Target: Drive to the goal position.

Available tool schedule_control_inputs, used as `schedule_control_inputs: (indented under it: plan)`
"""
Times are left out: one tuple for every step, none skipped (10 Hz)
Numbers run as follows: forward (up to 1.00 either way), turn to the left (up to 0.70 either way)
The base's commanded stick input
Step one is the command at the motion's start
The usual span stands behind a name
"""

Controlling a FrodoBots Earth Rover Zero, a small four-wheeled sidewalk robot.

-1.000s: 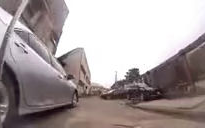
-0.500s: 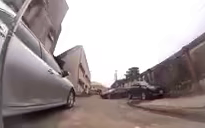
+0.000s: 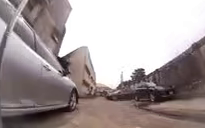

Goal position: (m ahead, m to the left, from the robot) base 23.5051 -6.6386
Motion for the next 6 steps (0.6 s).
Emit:
schedule_control_inputs:
  plan:
    - [0.84,0.03]
    - [0.84,0.03]
    - [0.84,0.03]
    - [0.84,0.03]
    - [0.84,0.03]
    - [0.84,0.03]
